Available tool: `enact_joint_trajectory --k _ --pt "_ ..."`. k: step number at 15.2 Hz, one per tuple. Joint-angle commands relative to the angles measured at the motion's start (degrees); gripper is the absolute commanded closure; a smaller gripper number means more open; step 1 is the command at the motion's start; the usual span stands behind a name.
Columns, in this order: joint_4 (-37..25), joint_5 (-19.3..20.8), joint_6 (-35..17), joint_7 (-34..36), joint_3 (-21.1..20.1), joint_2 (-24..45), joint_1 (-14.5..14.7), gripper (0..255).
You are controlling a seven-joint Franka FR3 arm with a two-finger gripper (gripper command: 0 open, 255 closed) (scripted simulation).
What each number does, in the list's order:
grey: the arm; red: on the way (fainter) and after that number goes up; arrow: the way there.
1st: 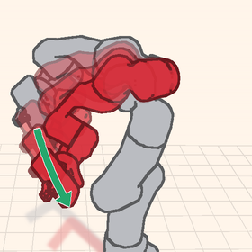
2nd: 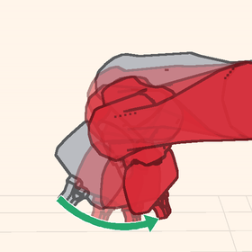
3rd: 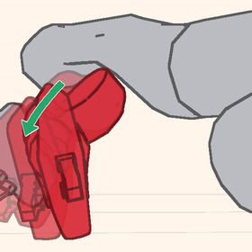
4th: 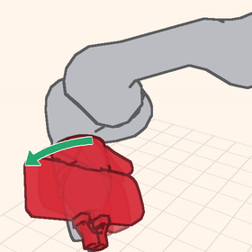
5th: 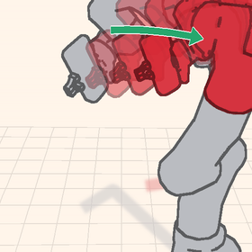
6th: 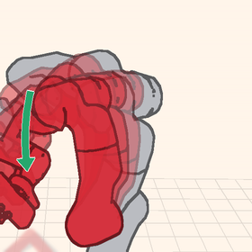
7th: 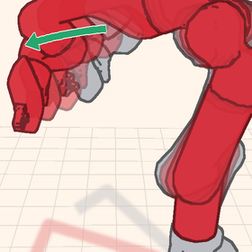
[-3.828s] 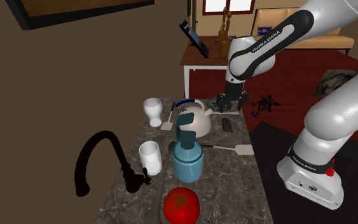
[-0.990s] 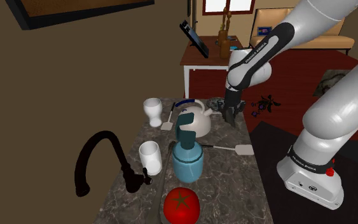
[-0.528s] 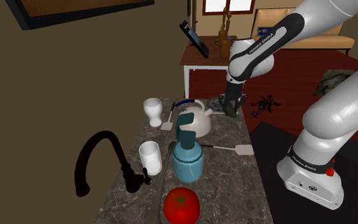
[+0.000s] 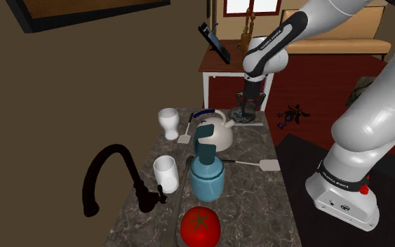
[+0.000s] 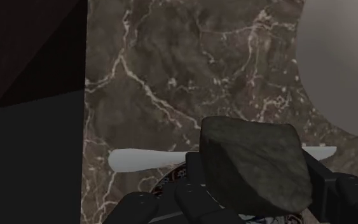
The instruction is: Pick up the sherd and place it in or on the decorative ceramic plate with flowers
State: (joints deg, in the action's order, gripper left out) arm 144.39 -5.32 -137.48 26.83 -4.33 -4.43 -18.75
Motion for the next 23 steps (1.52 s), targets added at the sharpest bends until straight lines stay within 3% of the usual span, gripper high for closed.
enact_joint_trajectory --k 1,7,23 --pt "-4.76 0.68 0.87 -1.16 0.85 3.97 -0.85 255" --pt "-19.21 1.65 4.82 -4.05 2.69 14.65 -2.78 255" --pt "-18.19 1.35 -4.31 -4.69 2.63 22.77 -2.80 255"
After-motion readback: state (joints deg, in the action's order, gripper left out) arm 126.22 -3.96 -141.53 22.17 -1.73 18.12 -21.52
